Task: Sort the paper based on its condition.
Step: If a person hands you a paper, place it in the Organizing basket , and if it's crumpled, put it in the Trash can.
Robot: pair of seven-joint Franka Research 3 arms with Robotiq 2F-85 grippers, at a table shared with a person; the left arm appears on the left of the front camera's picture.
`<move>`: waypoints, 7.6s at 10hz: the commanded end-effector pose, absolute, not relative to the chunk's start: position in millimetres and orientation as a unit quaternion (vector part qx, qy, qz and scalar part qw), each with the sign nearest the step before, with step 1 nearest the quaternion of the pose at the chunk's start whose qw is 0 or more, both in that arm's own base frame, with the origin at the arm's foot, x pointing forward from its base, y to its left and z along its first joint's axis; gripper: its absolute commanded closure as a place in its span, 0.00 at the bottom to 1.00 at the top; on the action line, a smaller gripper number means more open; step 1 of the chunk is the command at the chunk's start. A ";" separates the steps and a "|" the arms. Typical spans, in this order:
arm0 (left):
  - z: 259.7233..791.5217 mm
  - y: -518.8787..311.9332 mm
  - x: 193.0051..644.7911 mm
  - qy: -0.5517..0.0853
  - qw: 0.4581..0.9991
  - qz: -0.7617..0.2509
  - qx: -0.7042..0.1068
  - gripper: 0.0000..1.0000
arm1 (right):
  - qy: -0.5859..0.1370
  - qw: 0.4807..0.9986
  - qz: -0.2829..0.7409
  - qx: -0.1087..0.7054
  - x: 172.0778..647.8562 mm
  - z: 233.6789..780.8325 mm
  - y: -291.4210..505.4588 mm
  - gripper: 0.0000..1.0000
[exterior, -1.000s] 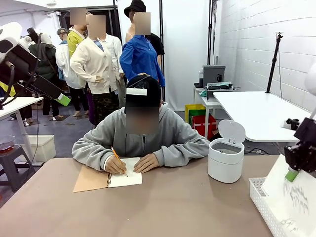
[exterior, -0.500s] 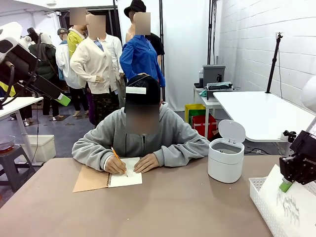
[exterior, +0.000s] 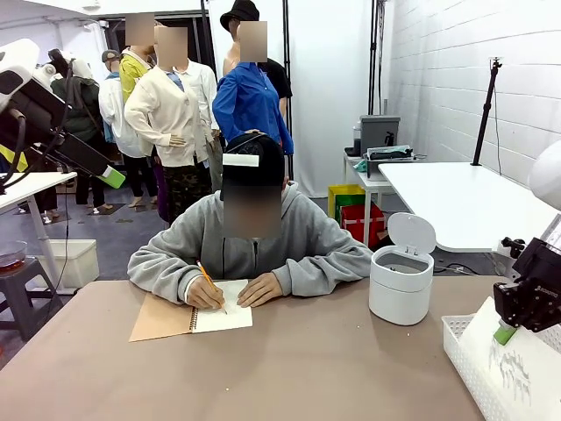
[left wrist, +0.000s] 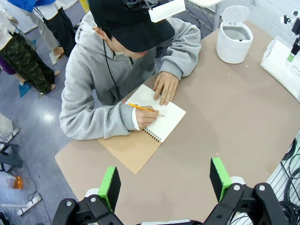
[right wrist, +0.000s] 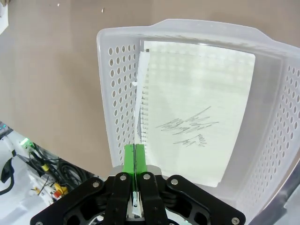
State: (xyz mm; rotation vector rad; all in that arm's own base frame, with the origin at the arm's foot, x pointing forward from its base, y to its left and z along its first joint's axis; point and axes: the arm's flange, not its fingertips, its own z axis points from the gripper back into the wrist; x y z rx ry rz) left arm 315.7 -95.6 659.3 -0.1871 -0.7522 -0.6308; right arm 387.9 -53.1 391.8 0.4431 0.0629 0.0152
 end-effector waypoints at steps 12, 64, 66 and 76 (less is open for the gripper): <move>659.6 -95.6 315.5 -0.360 0.879 -0.297 -0.100 0.00 | 0.026 0.989 0.011 0.142 385.8 428.5 -61.4 0.00; 659.6 -95.6 315.5 -0.360 0.879 -0.297 -0.100 0.00 | -0.276 0.871 0.347 0.210 386.3 657.7 216.2 0.00; 659.6 -95.6 315.5 -0.360 0.879 -0.297 -0.100 0.00 | -0.269 0.877 0.344 0.199 382.2 660.7 221.4 0.00; 659.6 -95.6 315.5 -0.360 0.879 -0.297 -0.100 0.00 | -0.269 0.877 0.344 0.199 382.2 660.7 221.4 0.00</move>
